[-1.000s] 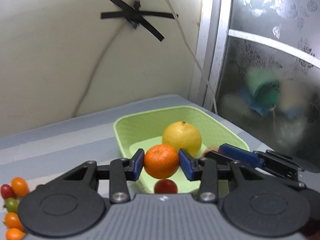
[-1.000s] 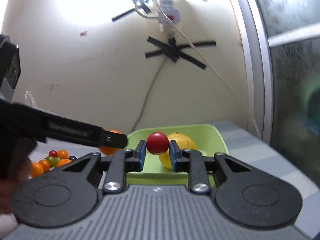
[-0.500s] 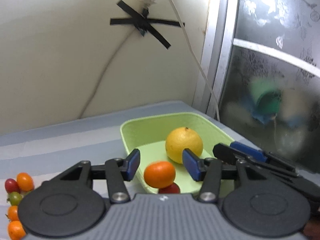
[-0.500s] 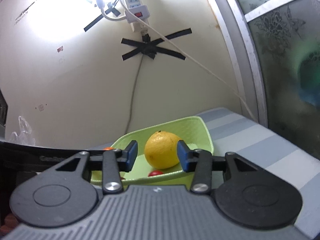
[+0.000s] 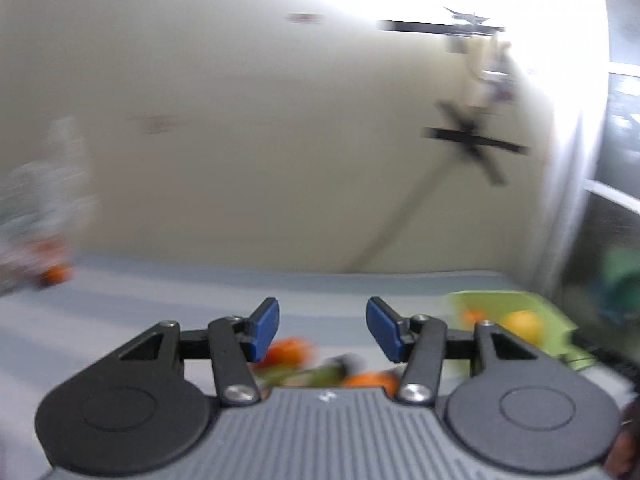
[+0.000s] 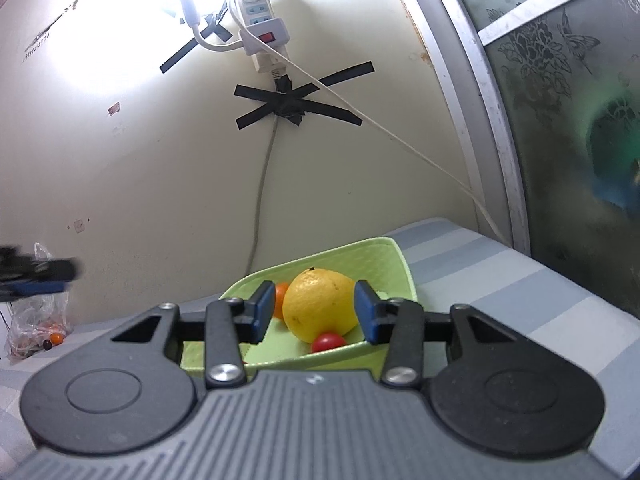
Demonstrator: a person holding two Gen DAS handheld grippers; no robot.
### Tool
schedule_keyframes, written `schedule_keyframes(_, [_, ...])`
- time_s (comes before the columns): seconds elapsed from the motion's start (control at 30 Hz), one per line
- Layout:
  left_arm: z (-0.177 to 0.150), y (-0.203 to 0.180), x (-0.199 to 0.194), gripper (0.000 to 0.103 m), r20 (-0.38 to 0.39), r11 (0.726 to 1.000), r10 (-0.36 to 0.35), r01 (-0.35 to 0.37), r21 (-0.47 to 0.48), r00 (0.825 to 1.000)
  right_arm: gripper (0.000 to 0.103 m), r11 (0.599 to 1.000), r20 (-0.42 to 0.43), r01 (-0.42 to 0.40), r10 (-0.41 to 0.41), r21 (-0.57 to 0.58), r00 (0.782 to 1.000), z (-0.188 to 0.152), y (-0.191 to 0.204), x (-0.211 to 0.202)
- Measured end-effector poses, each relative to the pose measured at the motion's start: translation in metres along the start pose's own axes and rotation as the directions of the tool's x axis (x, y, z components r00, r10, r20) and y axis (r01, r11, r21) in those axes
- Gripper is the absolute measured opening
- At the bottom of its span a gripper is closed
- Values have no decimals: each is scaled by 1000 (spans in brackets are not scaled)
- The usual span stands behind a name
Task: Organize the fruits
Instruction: 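Place the mandarin and tomato into the green basket and open both tools, then grasp a mandarin with the left tool while the right tool grasps an orange tomato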
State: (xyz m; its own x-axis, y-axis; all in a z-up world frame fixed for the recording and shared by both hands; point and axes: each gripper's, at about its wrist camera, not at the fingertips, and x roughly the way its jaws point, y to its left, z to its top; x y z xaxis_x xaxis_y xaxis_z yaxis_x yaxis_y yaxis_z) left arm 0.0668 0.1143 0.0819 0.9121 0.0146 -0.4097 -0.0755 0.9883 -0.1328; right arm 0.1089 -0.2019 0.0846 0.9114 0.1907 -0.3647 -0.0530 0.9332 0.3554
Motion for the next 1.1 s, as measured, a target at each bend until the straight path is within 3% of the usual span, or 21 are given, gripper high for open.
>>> schedule_keyframes(0.1, [-19, 37, -12, 50, -31, 993, 102, -103, -49, 994, 47, 1000, -2, 1, -1, -4, 1000, -1, 1, 0])
schedule_keyframes(0.23, [-46, 58, -18, 50, -83, 985, 157, -163, -62, 984, 47, 1000, 1, 14, -14, -1, 1000, -1, 0, 0])
schedule_keyframes(0.43, [-62, 57, -8, 50, -124, 994, 86, -93, -57, 989, 45, 999, 27, 52, -51, -16, 998, -2, 8, -9])
schedule_keyframes(0.57, [-61, 41, 4, 50, -126, 999, 14, -19, -38, 992, 45, 998, 22, 0, 1, -64, 1000, -5, 31, -20])
schedule_keyframes(0.7, [-63, 20, 14, 50, -118, 999, -28, 30, 15, 993, 45, 983, -55, -110, 103, -149, 993, -16, 67, -19])
schedule_keyframes(0.83, [-69, 12, 29, 52, -141, 998, -37, 43, 38, 989, 45, 940, -149, -232, 200, -249, 968, -26, 103, -10])
schedule_keyframes(1.1, [-67, 16, 36, 53, -152, 999, -50, 53, 14, 987, 44, 861, -287, -318, 212, -398, 934, -43, 148, 29])
